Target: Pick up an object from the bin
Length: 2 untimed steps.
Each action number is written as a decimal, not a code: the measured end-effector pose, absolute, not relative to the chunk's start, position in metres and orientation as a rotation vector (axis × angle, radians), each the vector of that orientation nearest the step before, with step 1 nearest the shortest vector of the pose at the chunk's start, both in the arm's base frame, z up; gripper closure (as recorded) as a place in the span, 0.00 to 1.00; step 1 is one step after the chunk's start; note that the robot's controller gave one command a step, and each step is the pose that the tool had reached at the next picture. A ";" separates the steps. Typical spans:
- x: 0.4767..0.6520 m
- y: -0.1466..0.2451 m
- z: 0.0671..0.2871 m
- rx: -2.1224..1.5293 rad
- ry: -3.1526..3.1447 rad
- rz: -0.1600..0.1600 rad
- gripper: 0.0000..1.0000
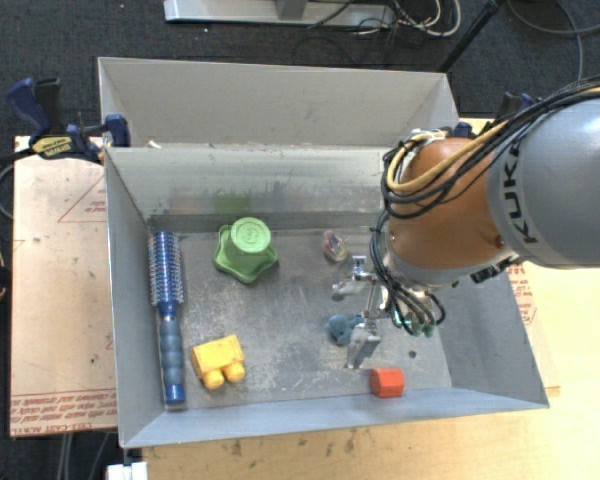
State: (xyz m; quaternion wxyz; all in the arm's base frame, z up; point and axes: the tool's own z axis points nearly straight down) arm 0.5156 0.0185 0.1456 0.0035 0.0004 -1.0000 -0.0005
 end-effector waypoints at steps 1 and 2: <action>0.568 -0.041 0.072 0.009 -3.146 -0.006 0.00; 0.570 -0.040 0.077 0.011 -3.153 -0.002 1.00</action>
Offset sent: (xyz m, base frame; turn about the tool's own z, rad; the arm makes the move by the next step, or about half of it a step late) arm 0.0488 -0.0593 -0.0756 -0.0082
